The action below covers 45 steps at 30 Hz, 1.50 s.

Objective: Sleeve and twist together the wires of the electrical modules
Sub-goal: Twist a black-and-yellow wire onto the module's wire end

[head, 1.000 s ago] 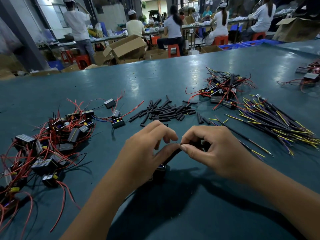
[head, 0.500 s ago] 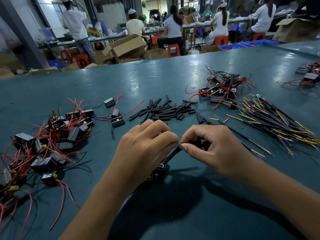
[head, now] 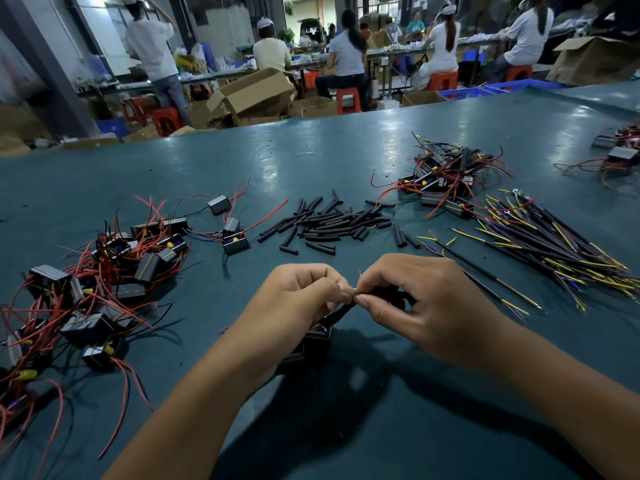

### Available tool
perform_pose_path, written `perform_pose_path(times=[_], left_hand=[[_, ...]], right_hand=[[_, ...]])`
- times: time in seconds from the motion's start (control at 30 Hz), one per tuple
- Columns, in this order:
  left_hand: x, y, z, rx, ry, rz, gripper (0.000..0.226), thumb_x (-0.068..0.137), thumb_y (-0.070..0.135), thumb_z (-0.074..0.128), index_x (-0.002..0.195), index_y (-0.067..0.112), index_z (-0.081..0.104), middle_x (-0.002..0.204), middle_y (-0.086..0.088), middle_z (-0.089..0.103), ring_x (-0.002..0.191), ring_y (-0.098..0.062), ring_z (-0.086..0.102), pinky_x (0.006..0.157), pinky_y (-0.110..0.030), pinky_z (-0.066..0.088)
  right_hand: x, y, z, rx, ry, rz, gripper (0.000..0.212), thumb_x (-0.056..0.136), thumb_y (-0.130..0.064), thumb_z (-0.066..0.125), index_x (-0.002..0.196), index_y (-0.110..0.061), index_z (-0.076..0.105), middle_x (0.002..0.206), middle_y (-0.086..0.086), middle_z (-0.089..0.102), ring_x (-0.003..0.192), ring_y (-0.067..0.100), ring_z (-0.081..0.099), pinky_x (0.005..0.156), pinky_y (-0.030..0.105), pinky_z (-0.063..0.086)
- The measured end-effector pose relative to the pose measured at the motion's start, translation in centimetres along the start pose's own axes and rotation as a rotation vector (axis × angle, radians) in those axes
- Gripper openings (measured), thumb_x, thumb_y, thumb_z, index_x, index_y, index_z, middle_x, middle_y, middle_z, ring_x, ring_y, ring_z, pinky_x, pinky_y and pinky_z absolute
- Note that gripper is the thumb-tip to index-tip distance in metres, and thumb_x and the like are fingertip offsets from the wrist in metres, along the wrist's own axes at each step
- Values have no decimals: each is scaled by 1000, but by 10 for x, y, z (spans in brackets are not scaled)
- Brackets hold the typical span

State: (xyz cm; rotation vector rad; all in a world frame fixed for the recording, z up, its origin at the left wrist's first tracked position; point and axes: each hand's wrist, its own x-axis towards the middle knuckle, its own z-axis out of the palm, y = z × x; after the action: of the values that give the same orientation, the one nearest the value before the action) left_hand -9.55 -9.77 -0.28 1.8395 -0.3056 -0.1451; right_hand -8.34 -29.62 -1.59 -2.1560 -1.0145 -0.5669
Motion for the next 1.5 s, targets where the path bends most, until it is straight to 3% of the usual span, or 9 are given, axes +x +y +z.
perform_pose_path(times=[0.1,0.17,0.3,0.47,0.67,0.87,1.17,1.3,1.5], left_hand=[[0,-6,-5,395,68,299,15,94,31,66,82,23,64,69,17,54,60,-4,47,57,-15,35],[1,-6,-8,649,117,513,15,95,37,60,92,23,64,86,16,56,75,-10,53,65,-24,44],[5,-8,-10,746,152,718,20,97,30,59,95,13,69,96,6,60,83,-17,56,66,-41,50],[8,-9,-10,858,238,867,14,96,20,66,89,8,71,90,0,64,76,-24,57,63,-42,48],[5,-10,-9,683,178,697,11,94,19,66,87,11,69,85,5,61,78,-20,56,66,-41,48],[2,-7,-8,520,126,553,5,94,27,65,91,23,66,84,15,60,80,-12,56,72,-9,36],[6,-12,-14,618,80,626,14,94,35,62,98,23,67,97,15,60,85,-13,55,75,-14,36],[8,-12,-13,630,72,625,8,96,29,62,96,22,66,94,12,59,87,-21,57,73,-35,47],[2,-7,-9,552,1,511,11,100,28,58,93,20,60,85,13,55,80,-12,52,70,-15,38]], right_hand=[[0,3,-2,32,7,40,7,87,-19,68,85,-13,68,74,-8,62,65,10,56,61,27,45],[0,4,-3,52,3,64,7,87,-20,68,85,-13,68,73,-7,62,65,11,56,61,25,44],[0,4,-3,77,-1,71,4,87,-18,68,84,-14,68,72,-10,61,64,7,54,60,16,41],[0,5,-2,103,3,86,4,87,-19,68,85,-17,68,73,-12,61,65,6,55,61,13,41],[0,4,-2,84,-1,70,7,89,-22,67,85,-16,68,73,-10,62,66,8,56,61,21,44],[1,5,-3,86,14,68,6,88,-21,69,85,-15,68,72,-10,62,65,9,56,60,21,44],[0,3,-4,99,3,72,5,87,-20,68,85,-16,69,73,-10,63,66,9,57,61,23,45],[0,3,-3,76,0,61,5,87,-19,67,85,-15,68,74,-9,63,66,9,56,62,26,45],[0,1,-2,42,-2,30,7,88,-20,68,87,-13,70,75,-7,64,66,11,57,61,31,46]])
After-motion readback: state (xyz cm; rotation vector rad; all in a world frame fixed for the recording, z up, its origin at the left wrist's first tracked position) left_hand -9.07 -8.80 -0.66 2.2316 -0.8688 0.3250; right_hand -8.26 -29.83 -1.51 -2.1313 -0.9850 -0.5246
